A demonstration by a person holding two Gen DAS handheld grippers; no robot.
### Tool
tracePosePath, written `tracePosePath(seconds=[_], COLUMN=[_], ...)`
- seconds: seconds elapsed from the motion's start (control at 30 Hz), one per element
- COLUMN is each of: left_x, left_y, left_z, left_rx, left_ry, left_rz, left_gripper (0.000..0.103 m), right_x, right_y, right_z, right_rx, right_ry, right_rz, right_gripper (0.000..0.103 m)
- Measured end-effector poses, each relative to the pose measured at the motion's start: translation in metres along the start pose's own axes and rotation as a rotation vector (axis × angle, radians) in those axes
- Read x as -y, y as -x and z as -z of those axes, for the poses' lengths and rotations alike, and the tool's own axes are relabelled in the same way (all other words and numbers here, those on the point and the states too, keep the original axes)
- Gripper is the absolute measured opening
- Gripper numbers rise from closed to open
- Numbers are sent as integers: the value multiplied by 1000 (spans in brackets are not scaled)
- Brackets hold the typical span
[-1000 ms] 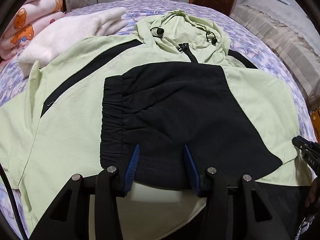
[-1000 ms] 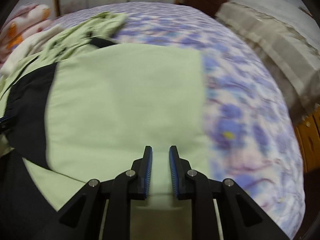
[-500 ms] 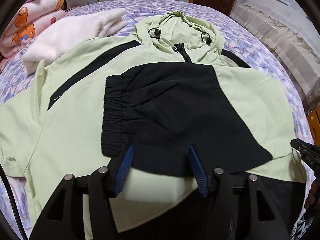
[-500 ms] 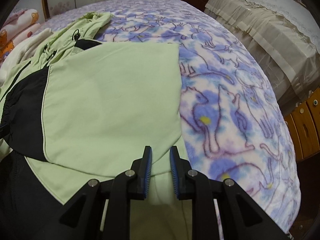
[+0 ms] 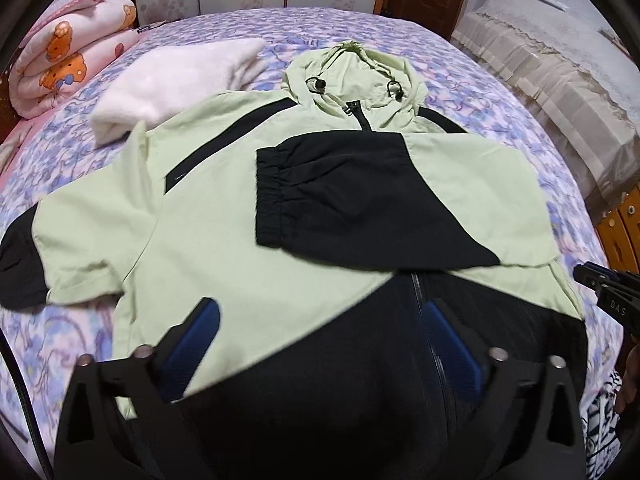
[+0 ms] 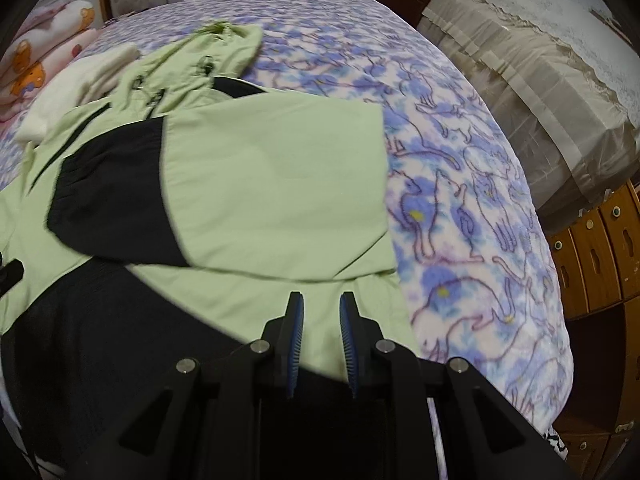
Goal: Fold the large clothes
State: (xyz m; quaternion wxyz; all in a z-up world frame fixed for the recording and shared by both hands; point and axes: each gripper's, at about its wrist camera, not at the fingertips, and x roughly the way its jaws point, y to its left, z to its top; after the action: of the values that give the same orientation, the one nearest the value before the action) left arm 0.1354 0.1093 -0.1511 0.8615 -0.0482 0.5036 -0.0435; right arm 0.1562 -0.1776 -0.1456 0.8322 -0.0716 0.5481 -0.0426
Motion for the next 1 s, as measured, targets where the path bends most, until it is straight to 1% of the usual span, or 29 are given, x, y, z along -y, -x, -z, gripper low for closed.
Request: tracePosePath(seconds=[0.17,0.33,0.47,0.6,0.7,0.83,1.0], left_x=[-12,-37,-63,-98,-121,-166,-228], left_y=[27,53,67,86,100,118,130], left_z=[23,47,59,67,66,57,38], left_rx=[-13,-22,-33,-33,-18,-1,32], left_ry=[8,26,33,38,52,128,230], left_rz=[30,57,58,58,46,48,10], left_gripper=[102,102,102,102,102,102,102], right_x=[-30,-70,-102,-142,-168,-209,-258], right_y=[28,48,57,63,68,79,92], right_z=[16,37,51,57,57,47,25], right_rx=[7,9,-5,-15,-15,5,51], right_ry=[31,89,133,187,221,264,306], right_rz=[-51,-78,-99,-127,-148,-190,-237], right_gripper=[18,18,18,18,18,18,18])
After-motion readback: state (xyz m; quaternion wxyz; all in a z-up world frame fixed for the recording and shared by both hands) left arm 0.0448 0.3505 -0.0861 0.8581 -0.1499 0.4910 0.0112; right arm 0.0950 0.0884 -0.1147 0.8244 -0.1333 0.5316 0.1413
